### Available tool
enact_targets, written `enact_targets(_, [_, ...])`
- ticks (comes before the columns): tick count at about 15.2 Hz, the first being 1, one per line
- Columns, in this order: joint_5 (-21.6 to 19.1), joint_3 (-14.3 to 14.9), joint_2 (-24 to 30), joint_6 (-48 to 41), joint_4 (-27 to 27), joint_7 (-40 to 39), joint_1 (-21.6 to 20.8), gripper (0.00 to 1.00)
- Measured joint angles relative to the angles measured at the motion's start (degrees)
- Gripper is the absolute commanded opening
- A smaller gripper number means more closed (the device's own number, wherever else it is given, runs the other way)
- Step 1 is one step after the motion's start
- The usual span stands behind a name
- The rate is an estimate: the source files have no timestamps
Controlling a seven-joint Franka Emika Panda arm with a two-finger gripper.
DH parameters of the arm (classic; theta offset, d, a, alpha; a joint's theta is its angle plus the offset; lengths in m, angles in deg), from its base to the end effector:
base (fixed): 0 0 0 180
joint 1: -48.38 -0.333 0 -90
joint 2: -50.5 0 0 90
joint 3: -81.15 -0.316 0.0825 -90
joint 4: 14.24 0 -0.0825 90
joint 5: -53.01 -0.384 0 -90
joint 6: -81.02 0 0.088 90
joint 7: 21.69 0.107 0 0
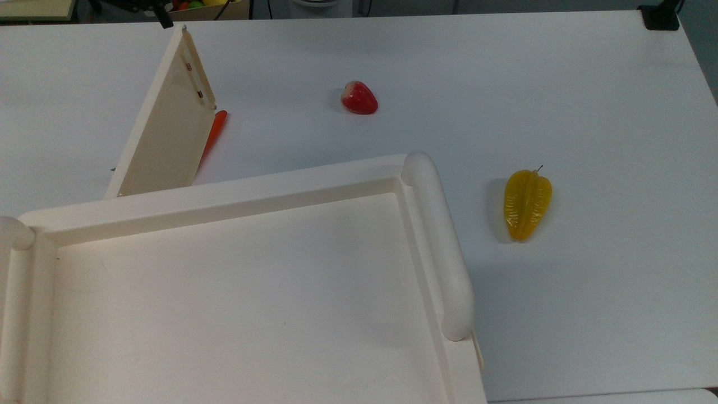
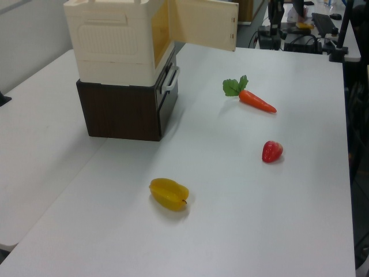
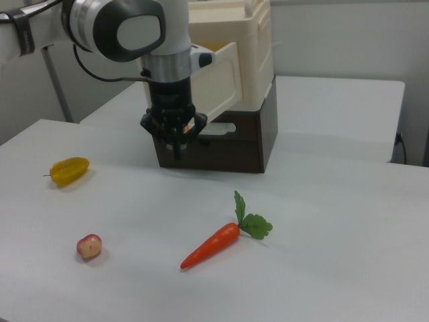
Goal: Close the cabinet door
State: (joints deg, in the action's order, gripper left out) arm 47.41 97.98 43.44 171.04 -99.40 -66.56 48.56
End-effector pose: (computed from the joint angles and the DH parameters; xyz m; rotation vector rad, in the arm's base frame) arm 0.5704 -0.1525 0.5968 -2.9810 -0.7392 -0.0054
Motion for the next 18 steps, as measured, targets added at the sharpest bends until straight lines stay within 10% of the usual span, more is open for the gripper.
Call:
enact_targets(8, [-1.06,1.3,-1.5,14.28,-0.42,-20.18,-0.17,0.0])
enact_targets(18, [-13.73,2.87,-3.04,29.33,-0.53,-34.8,-1.58,0.0])
